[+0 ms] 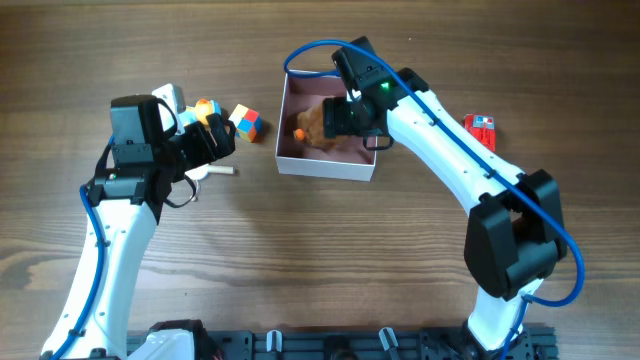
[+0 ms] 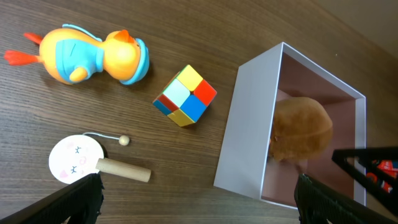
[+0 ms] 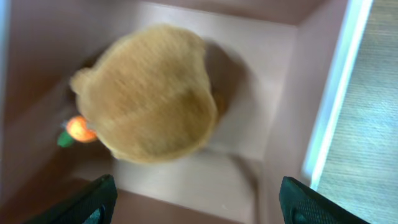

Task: Pack container
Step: 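Carry the plush toy into the white box and release it, then move right gripper to the red fire truck and grasp it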

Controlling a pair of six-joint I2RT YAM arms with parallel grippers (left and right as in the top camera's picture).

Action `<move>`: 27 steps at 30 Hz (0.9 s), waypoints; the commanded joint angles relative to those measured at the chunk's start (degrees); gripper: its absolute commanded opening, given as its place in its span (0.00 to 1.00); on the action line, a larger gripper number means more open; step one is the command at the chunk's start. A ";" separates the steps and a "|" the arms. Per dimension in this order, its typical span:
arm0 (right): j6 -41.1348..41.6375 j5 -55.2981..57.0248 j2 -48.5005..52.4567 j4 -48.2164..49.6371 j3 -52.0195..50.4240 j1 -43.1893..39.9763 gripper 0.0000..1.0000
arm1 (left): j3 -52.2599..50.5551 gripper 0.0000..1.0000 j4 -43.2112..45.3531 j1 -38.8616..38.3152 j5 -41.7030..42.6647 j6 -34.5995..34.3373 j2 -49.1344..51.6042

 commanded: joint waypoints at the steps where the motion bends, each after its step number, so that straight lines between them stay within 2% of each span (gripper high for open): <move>1: -1.18 5.73 -0.66 -2.08 -0.15 -0.09 0.84 | 1.18 1.00 0.13 -0.33 0.24 1.14 0.26; 8: -1.22 9.86 -0.66 -4.79 -0.15 -1.07 0.85 | 1.18 1.00 0.13 -0.33 0.24 1.14 0.26; 13: -4.83 6.27 -1.57 -3.65 0.00 -0.94 0.88 | 1.18 1.00 0.13 -0.33 0.24 1.14 0.26; 14: -4.68 5.51 -1.57 -3.63 -0.02 -0.94 0.85 | 1.18 1.00 0.13 -0.33 0.24 1.14 0.26; 15: -3.89 4.92 -1.51 -3.26 -0.17 -0.94 0.77 | 1.18 1.00 0.15 -0.33 0.24 1.14 0.26; 18: -4.04 3.96 -1.53 -1.44 -0.15 -0.81 0.41 | 1.18 1.00 0.13 -0.33 0.24 1.16 0.26; 21: -4.02 3.98 -1.53 -1.49 -0.17 -0.83 0.27 | 1.18 1.00 0.15 -0.33 0.24 1.14 0.26; 23: -4.07 4.26 -1.53 -1.49 -0.15 -0.85 0.11 | 1.18 1.00 0.15 -0.33 0.24 1.14 0.26; 27: -4.00 6.38 -5.86 -2.25 0.85 -3.61 0.08 | 1.18 1.00 0.15 -0.33 0.24 1.14 0.26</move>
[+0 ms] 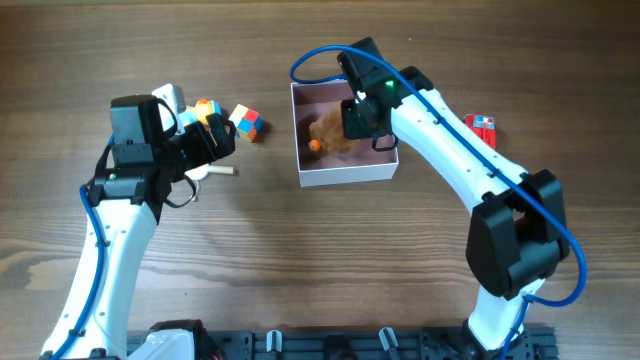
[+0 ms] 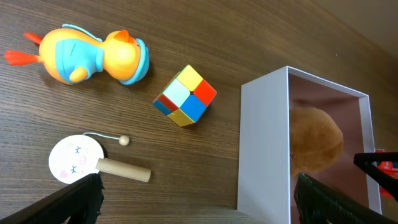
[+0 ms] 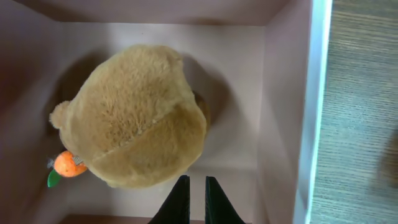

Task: Pack container
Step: 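Move right gripper to the red fire truck and grasp it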

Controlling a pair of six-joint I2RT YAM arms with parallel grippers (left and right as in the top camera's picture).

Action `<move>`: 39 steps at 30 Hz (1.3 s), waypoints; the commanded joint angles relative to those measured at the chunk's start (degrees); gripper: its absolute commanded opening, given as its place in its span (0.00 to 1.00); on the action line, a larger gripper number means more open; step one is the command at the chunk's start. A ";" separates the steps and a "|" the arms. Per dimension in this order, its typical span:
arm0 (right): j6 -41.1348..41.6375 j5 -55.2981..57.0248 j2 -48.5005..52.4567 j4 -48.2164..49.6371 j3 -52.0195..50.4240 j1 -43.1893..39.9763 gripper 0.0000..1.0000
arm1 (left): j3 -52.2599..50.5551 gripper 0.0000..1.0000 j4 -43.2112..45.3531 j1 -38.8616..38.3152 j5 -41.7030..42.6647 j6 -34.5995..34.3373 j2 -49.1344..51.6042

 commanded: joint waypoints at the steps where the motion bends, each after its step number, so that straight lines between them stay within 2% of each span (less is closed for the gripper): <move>1: 0.02 1.60 -9.16 -0.76 1.14 -4.55 0.09 | 1.16 1.00 0.13 -0.33 0.24 1.14 0.26; 3: -0.17 1.60 -15.32 -1.40 1.14 -9.44 0.17 | 1.16 1.00 0.15 -0.33 0.24 1.14 0.26; 5: -0.98 1.60 -19.45 -2.82 1.11 -15.02 0.20 | 1.16 1.00 0.13 -0.33 0.24 1.14 0.26; 9: -6.03 1.31 -20.22 -7.48 -0.26 -28.04 0.29 | 1.16 1.00 0.15 -0.33 0.24 1.14 0.26; 11: -9.03 -2.19 -18.25 -6.67 -3.96 -32.04 0.48 | 1.16 1.00 0.15 -0.33 0.24 1.14 0.26; 12: -9.16 -3.65 -17.14 -5.95 -5.33 -32.81 0.53 | 1.16 1.00 0.13 -0.33 0.24 1.14 0.26; 13: -9.16 -4.07 -15.69 -5.31 -6.75 -33.09 0.63 | 1.16 1.00 0.15 -0.33 0.24 1.14 0.26; 15: -9.09 -4.11 -13.40 -5.01 -8.22 -33.07 0.74 | 1.16 1.00 0.13 -0.33 0.24 1.14 0.26; 17: -9.20 -4.09 -11.08 -5.01 -9.31 -33.07 0.92 | 1.16 1.00 0.13 -0.33 0.24 1.14 0.26; 18: -9.35 -4.11 -10.16 -5.09 -9.64 -33.07 0.95 | 1.16 1.00 0.13 -0.33 0.24 1.14 0.26; 21: -10.62 -4.04 -6.82 -4.76 -10.73 -33.07 0.95 | 1.16 1.00 0.15 -0.33 0.24 1.14 0.26; 26: -10.03 -4.76 -4.09 -2.62 -11.06 -33.07 0.87 | 1.16 1.00 0.13 -0.33 0.24 1.14 0.26; 31: -8.96 -5.11 -1.86 -1.55 -11.06 -33.05 0.73 | 1.16 1.00 0.13 -0.33 0.24 1.14 0.26; 34: -8.98 -5.75 -0.44 -1.01 -11.45 -32.92 0.70 | 1.16 1.00 0.13 -0.33 0.24 1.16 0.26; 39: -9.07 -5.79 -0.09 -0.50 -11.45 -32.85 0.54 | 1.16 1.00 0.13 -0.33 0.24 1.16 0.26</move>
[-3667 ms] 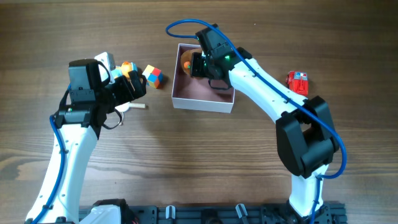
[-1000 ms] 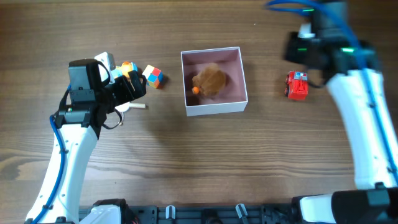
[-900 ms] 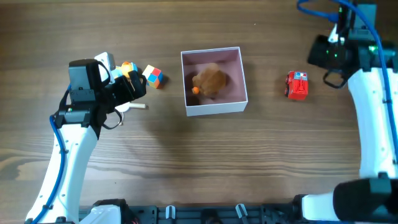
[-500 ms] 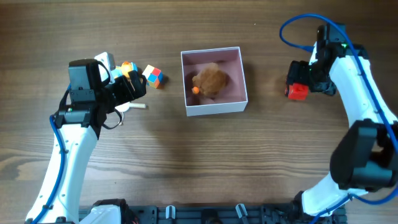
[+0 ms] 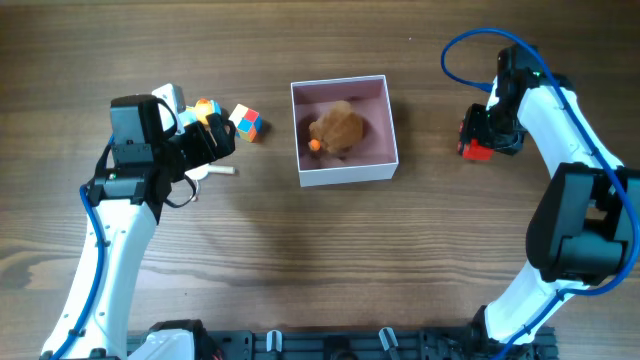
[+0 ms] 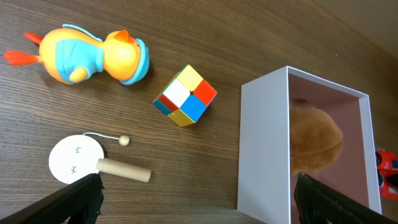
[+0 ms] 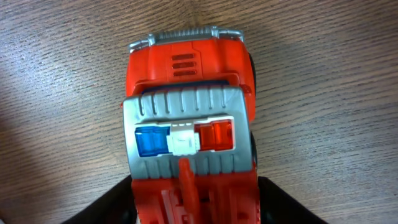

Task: Pack container
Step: 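Move right gripper to the red fire truck and grasp it, then place the red fire truck into the box beside the plush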

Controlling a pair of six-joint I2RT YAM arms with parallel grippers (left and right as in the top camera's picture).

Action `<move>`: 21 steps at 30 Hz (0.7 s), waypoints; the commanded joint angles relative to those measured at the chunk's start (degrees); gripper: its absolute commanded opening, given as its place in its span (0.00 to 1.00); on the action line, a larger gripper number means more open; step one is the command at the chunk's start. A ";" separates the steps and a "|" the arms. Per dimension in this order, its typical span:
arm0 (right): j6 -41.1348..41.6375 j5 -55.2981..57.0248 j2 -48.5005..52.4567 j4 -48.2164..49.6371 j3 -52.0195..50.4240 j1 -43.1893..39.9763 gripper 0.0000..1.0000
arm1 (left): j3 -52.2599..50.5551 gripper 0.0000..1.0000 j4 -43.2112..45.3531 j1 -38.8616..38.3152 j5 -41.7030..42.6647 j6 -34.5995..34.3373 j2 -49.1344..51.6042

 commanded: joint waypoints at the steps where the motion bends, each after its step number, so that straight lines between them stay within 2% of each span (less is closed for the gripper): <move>1: 0.11 -0.96 0.63 0.26 -0.61 0.35 0.50 | 1.16 1.00 0.13 -0.33 0.24 1.11 0.26; 3: 0.07 -0.94 0.61 -0.07 -0.59 0.35 0.41 | 1.16 1.00 0.13 -0.33 0.24 1.11 0.26; 10: 0.15 -0.98 -6.10 -2.19 0.42 3.56 0.32 | 1.16 1.00 0.13 -0.33 0.24 1.11 0.26; 13: 0.28 -1.22 -12.22 -2.99 1.64 7.93 0.27 | 1.16 1.00 0.15 -0.33 0.24 1.11 0.26; 17: 1.84 -1.33 -22.75 -1.90 2.21 19.34 0.24 | 1.16 1.00 0.15 -0.33 0.24 1.11 0.26; 21: 4.81 -1.33 -24.20 -0.07 2.21 27.61 0.23 | 1.16 1.00 0.13 -0.33 0.24 1.14 0.26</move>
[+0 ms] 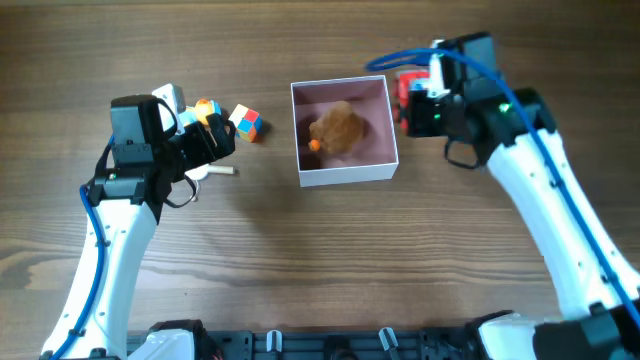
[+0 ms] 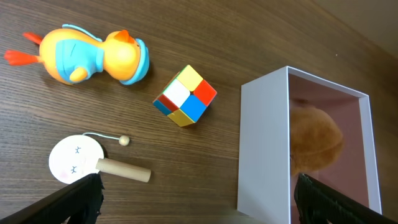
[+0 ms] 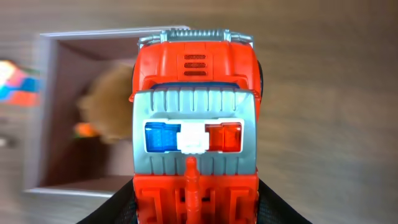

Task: Pack container
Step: 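Place the red fire truck into the box beside the plush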

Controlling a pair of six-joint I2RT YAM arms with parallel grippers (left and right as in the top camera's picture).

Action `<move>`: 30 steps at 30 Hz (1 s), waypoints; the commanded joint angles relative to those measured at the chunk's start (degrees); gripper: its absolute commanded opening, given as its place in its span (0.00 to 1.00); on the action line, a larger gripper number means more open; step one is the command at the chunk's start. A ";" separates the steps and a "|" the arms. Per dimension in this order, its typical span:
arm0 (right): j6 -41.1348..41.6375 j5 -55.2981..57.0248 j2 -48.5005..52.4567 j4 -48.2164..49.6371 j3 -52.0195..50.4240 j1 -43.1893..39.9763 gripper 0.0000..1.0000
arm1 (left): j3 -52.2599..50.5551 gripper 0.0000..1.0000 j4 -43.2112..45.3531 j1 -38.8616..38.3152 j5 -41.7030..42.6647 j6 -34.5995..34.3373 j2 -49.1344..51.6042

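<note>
The white box (image 1: 345,172) with a pink inside stands mid-table and holds a brown plush toy (image 1: 337,128) with a small orange piece. My right gripper (image 1: 412,102) is shut on a red toy fire truck (image 3: 194,124), held in the air just right of the box's right wall. Behind the truck, the box (image 3: 68,43) and the plush (image 3: 109,99) show blurred. My left gripper (image 2: 198,214) hangs open left of the box, above a colour cube (image 2: 185,95), an orange-and-blue duck (image 2: 87,53) and a small wooden drum rattle (image 2: 93,162).
The duck (image 1: 205,108), the cube (image 1: 247,122) and the rattle (image 1: 215,172) lie on the wooden table (image 1: 320,260) left of the box, beside a white object (image 1: 170,96) partly under the left arm.
My right gripper had the fire truck between its fingers on the table at the far right; now it holds it lifted beside the box's right wall. The left arm has not moved.
My right gripper was open over the plush in the tilted box. Then it was shut above the plush and the box stood squared further right. Then it was at the fire truck on the far right. Now it carries the truck beside the box.
</note>
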 commanded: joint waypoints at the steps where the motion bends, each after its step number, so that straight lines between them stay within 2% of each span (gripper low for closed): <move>1: 3.15 -0.24 0.57 1.16 0.68 6.10 0.22 | 1.16 1.00 0.13 -0.33 0.24 1.14 0.26; 4: 4.85 0.39 4.20 3.34 0.59 9.38 0.22 | 1.16 1.00 0.13 -0.33 0.24 1.11 0.26; 12: 6.10 7.02 16.83 7.61 0.57 9.68 0.23 | 1.16 1.00 0.13 -0.33 0.24 1.11 0.26; 17: 6.19 11.04 17.81 8.90 0.57 9.62 0.24 | 1.16 1.00 0.15 -0.33 0.24 1.14 0.26; 30: 7.58 10.99 20.09 12.98 0.57 8.83 0.28 | 1.16 1.00 0.15 -0.33 0.24 1.11 0.26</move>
